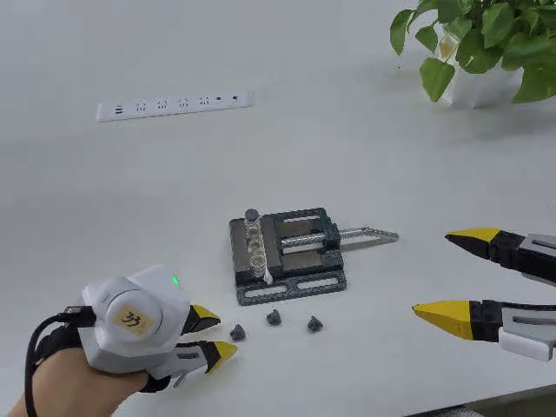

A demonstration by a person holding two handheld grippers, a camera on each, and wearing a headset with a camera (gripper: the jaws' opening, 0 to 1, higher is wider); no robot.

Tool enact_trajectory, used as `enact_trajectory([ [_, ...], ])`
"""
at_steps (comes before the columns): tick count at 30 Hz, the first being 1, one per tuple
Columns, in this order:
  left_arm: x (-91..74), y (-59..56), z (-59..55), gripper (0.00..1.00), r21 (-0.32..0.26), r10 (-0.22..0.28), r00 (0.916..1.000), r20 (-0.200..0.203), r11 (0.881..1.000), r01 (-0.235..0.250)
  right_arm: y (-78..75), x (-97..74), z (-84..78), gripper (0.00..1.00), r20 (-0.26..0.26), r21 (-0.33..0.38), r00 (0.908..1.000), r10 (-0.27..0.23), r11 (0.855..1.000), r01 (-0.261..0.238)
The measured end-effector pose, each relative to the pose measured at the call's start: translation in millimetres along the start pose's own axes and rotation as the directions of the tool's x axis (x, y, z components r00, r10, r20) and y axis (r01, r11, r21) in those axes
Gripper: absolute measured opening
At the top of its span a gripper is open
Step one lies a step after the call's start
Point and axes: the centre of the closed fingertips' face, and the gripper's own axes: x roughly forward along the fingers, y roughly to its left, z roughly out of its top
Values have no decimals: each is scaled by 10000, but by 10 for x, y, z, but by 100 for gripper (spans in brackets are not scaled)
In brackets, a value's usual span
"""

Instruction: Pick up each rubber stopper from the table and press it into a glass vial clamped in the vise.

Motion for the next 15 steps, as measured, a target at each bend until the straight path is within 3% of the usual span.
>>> enact_trajectory([
  [15,75,-17,5,11,-130,-121,9998,-126,9998,119,-59,-9,-43,57,-59,98,9999,-91,9999,91],
])
